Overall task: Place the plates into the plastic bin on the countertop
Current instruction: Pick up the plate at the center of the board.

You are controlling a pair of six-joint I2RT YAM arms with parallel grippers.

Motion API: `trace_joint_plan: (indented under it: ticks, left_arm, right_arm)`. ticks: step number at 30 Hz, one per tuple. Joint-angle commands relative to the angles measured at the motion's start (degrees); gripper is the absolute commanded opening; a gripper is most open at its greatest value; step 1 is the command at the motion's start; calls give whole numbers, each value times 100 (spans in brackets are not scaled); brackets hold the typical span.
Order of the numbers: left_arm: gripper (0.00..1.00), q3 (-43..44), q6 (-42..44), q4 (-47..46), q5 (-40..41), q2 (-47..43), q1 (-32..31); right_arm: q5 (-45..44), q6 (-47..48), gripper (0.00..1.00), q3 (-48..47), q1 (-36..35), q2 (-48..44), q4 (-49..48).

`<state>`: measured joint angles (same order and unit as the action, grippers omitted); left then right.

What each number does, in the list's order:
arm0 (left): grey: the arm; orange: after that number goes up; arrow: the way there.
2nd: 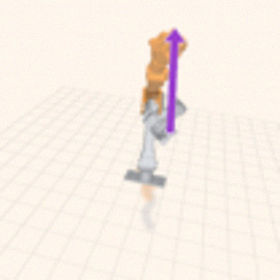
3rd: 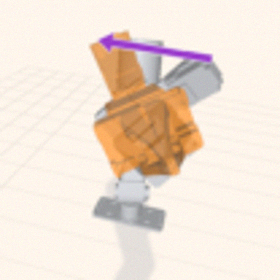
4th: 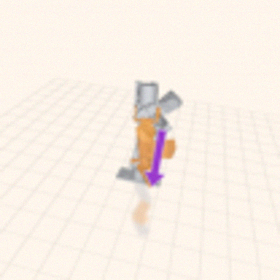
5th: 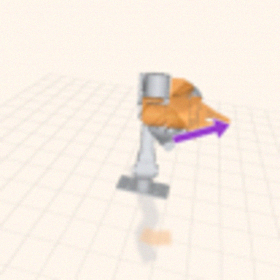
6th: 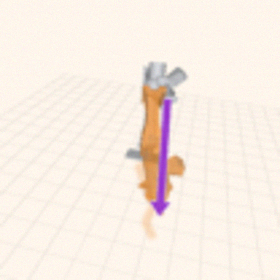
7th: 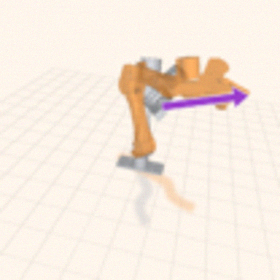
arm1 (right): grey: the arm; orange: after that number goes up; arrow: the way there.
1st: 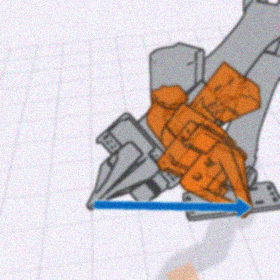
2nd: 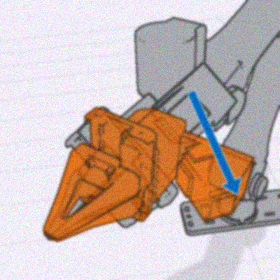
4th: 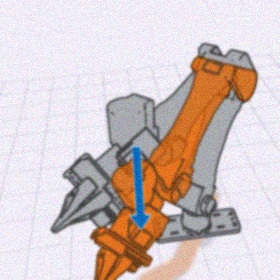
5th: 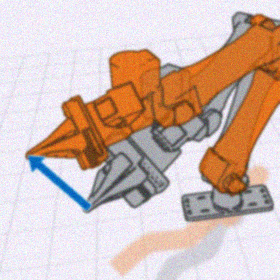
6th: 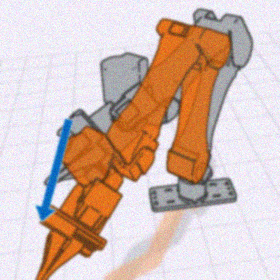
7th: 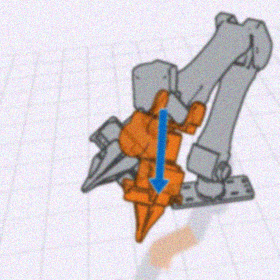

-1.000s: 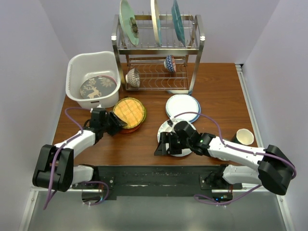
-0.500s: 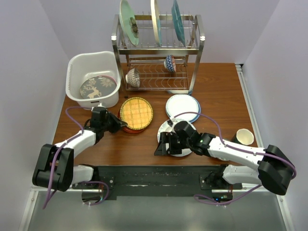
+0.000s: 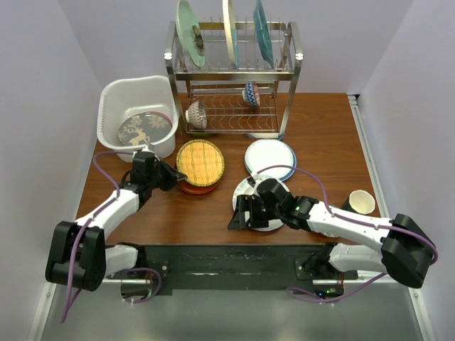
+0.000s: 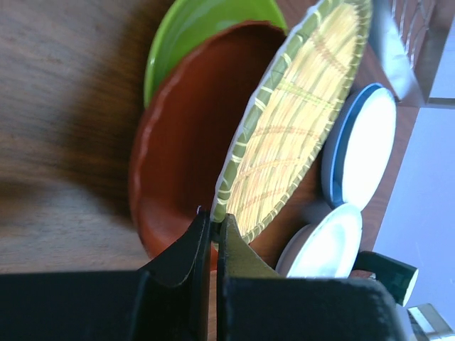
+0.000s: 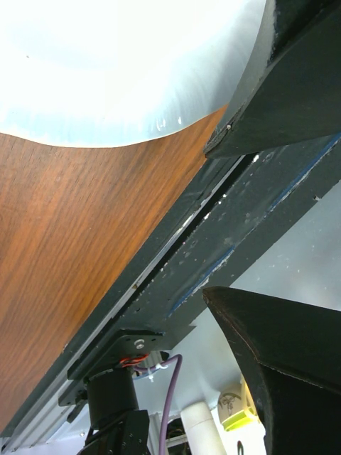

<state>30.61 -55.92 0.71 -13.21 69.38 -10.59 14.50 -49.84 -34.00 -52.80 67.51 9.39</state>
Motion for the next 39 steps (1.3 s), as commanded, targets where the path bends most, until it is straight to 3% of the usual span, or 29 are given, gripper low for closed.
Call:
trace_joint_plan:
  ticks: [1, 16, 24, 31, 39]
  left_arm:
    - [0, 419, 195, 129, 82, -136, 4]
    - [0, 771, 301, 596, 38, -557, 4]
    - [0, 1210, 363, 939, -41, -830, 13]
    - [0, 1623, 363, 1229, -269, -1006, 4]
    - [0, 2300, 521, 1783, -261, -1094, 13]
  right_arm:
    - [79, 36, 77, -19, 32, -18, -174]
    - [53, 45, 78, -37, 32, -44, -139]
    - [-88, 115, 87, -124, 32, -185, 2]
    - [-281, 308, 90, -423, 32, -255, 423]
    - [-1167, 633, 97, -730, 24, -650, 1301]
